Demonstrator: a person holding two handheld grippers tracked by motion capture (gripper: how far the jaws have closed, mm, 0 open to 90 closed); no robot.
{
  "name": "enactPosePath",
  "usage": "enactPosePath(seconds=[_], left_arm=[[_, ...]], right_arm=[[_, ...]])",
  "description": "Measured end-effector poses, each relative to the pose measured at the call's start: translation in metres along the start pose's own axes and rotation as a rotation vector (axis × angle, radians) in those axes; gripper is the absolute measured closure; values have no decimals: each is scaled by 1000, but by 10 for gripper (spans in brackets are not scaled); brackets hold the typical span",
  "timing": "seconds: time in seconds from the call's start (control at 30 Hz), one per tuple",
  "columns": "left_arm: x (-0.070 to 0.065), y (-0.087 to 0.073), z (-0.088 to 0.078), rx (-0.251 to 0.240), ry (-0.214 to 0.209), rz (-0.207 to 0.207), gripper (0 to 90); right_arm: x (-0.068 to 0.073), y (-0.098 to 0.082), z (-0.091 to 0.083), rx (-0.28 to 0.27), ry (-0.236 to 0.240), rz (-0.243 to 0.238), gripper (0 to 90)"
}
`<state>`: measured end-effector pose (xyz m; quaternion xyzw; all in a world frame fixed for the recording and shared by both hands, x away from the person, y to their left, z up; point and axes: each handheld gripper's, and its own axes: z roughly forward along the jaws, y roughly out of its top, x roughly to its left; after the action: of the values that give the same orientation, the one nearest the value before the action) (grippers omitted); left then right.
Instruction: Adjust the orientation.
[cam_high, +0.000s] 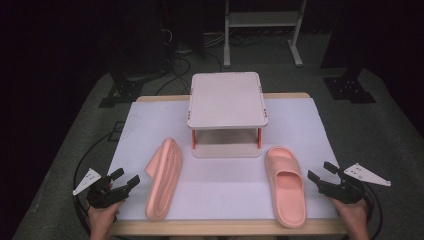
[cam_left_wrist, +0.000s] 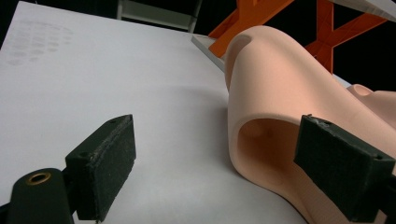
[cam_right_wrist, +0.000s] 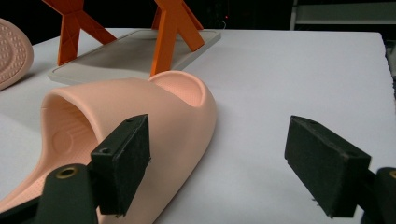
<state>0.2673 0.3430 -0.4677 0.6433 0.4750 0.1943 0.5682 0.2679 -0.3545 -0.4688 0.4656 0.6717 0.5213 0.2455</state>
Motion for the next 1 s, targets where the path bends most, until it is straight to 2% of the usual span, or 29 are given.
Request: enactPosePath(seconds=[0.33, 0.43, 0.7, 1.0], left_arm=[[-3, -1, -1, 7, -4, 8, 124], [-3, -1, 0, 24, -7, 32, 124], [-3, -1, 0, 28, -7, 34, 125], [-7, -2, 8, 76, -14, 73, 131]], right_arm=[[-1, 0, -2, -6, -6, 4, 218], [1, 1, -2, -8, -8, 1, 218], [1, 1, -2, -8, -11, 0, 216], [2, 2, -2, -11, -9, -1, 215]])
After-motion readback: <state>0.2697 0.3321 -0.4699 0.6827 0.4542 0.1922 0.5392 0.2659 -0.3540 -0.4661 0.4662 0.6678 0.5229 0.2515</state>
